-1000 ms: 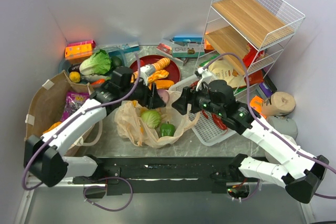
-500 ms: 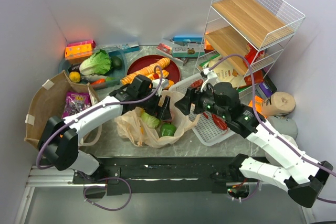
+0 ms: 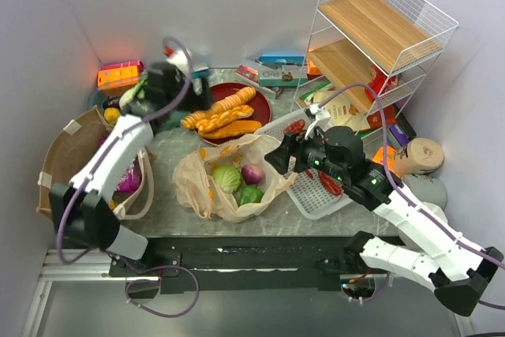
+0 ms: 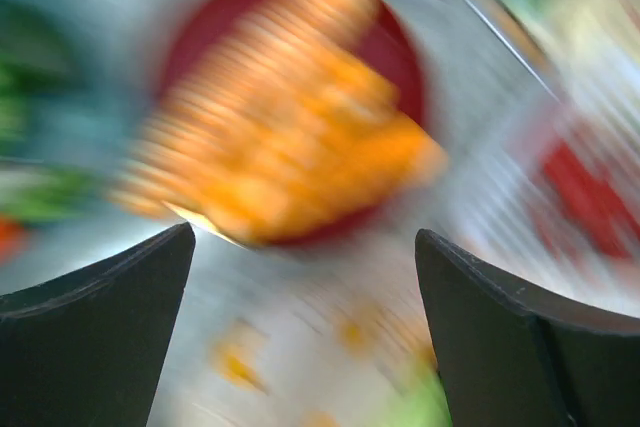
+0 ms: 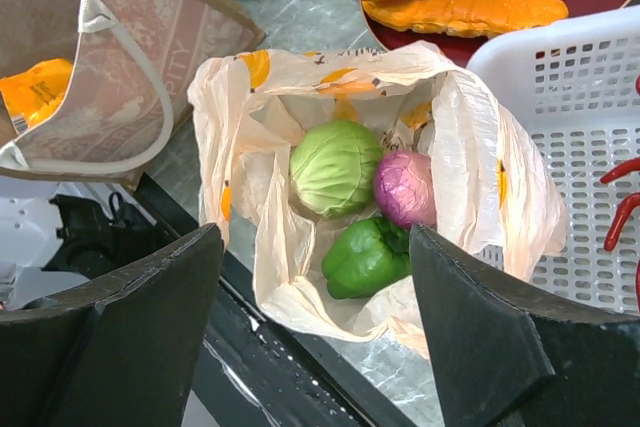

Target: Place the mixed food into the grocery bags and tie them

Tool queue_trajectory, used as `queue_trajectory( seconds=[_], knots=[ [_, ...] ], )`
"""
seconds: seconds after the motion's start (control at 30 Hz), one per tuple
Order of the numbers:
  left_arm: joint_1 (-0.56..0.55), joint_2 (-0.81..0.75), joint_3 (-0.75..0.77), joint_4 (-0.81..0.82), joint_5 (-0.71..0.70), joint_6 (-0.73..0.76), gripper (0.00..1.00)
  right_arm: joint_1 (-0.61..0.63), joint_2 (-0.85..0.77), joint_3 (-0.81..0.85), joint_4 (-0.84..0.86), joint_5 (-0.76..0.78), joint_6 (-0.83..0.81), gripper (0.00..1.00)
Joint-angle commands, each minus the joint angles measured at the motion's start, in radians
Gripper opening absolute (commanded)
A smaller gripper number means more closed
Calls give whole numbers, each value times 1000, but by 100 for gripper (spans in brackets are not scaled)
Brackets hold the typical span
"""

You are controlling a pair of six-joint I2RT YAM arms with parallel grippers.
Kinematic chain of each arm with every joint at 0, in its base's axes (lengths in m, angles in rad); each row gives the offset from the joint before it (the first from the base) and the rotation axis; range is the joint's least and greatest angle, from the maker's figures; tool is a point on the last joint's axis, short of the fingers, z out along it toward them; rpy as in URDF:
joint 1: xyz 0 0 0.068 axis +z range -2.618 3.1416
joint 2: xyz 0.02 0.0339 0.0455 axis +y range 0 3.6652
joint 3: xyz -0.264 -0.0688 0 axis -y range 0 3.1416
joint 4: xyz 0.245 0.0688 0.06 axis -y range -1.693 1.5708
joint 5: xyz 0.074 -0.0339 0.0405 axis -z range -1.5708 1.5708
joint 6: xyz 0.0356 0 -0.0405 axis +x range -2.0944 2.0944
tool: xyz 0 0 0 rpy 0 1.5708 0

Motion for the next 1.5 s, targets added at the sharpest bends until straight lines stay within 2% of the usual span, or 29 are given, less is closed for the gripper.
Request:
queue_trajectory(
  seconds=[0.0,0.17,0.37,0.43,0.57,0.9,1.0,1.03,1.1,1.13,1.2,1.23,1.43,1.47],
  knots=[
    [96,223,168,-84,-408,37,96,-6,-13,-15,49,3,-2,83],
    [238,492,429,-163,-552,39,96,-8,-26,-34,78,-35,2,85],
    [251,729,661,-148,-731,117,96,-9,-32,-39,67,-57,10,85],
    [260,792,722,-139,-751,154,96,-9,-33,-39,63,-80,14,85],
    [274,854,750,-133,-727,177,96,-11,-36,-42,69,-103,25,85],
    [288,914,686,-107,-699,194,99,-11,-36,-27,61,-97,21,85],
    [288,942,713,-122,-698,197,90,-9,-46,-33,60,-91,25,85],
    [288,948,719,-127,-693,195,77,-9,-47,-35,58,-88,25,85],
    [288,947,721,-128,-688,189,66,-9,-53,-36,56,-82,28,85],
    [286,944,721,-133,-696,188,55,-9,-53,-38,53,-79,30,85],
    [284,918,707,-124,-710,191,40,-9,-58,-39,52,-72,31,85],
    [284,904,704,-116,-717,189,30,-9,-58,-39,50,-71,30,85],
    [274,780,735,-113,-725,194,4,-9,-46,-32,47,-66,24,85],
    [271,738,735,-101,-731,201,3,-9,-41,-30,49,-66,21,85]
  ],
)
